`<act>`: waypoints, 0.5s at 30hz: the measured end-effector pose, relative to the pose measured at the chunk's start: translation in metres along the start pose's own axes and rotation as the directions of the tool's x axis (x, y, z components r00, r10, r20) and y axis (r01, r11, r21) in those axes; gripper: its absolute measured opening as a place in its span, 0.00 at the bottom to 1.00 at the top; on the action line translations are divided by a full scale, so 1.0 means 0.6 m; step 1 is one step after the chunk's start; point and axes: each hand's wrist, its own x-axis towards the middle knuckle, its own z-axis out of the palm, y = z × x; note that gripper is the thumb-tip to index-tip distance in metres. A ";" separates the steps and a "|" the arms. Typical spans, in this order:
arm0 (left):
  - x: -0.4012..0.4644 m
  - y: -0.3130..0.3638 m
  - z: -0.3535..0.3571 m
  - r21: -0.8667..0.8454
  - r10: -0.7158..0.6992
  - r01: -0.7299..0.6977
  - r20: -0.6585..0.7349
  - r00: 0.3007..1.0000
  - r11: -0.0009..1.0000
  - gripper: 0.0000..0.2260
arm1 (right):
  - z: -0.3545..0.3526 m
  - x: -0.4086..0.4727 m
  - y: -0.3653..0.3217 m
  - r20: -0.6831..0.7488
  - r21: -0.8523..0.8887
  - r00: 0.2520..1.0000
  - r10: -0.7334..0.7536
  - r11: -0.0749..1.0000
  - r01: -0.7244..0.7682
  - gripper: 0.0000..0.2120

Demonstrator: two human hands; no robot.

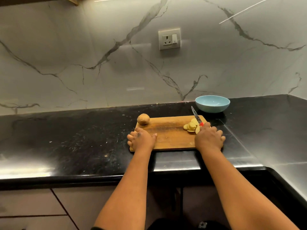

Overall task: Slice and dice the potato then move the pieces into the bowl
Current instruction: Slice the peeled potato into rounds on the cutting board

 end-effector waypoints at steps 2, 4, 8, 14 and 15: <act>-0.010 -0.006 0.000 -0.003 0.007 -0.007 0.007 1.000 1.000 0.39 | -0.003 -0.009 0.008 -0.007 -0.012 1.000 0.002 1.000 -0.002 0.12; -0.024 -0.012 -0.003 -0.010 0.019 -0.019 0.005 1.000 1.000 0.41 | -0.005 -0.019 0.018 -0.028 -0.021 1.000 0.000 1.000 -0.001 0.12; -0.036 -0.015 -0.016 0.015 0.038 -0.039 0.044 0.998 0.999 0.48 | -0.007 -0.035 0.025 -0.174 -0.017 0.982 -0.072 0.997 0.070 0.10; 0.032 0.022 -0.020 -0.034 0.197 -0.196 0.047 0.979 0.980 0.45 | 0.002 -0.046 -0.053 -0.193 0.134 0.821 -0.537 0.815 0.564 0.07; 0.045 0.027 -0.017 -0.020 0.211 -0.211 0.036 0.977 0.977 0.45 | 0.006 -0.046 -0.061 -0.160 0.155 0.824 -0.543 0.811 0.565 0.08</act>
